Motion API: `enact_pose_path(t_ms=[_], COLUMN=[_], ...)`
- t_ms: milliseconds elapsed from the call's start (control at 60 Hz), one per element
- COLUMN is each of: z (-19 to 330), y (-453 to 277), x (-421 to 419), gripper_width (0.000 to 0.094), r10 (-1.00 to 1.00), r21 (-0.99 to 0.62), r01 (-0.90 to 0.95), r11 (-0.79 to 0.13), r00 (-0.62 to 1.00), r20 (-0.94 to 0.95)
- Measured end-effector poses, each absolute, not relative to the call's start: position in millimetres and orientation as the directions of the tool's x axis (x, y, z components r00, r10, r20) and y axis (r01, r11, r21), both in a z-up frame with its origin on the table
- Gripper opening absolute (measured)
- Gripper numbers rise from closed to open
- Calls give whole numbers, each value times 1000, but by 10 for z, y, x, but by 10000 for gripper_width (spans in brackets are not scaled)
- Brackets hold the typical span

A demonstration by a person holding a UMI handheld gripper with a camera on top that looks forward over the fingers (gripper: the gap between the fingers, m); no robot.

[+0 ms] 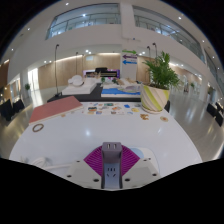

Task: Unplug charger

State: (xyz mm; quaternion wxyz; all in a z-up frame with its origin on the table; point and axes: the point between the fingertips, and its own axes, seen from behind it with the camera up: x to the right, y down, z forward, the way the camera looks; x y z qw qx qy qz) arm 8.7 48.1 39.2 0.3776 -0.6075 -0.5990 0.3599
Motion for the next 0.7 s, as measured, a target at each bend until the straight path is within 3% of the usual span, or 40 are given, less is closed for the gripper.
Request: enact_pose_path(t_ms=[100,300,433,700], z=[998,1757,1472,374], y=[525,1249,1980,2439], x=[-32,44,277,466], gripper_width=[169,168,172,208], r10=[997,993,986,987], r21=[-952,-947,-886,-743], r01=[299,321,463,665], r11=[61,26,43,77], r00=[23,101,121,53], r20=[71,61,111,150])
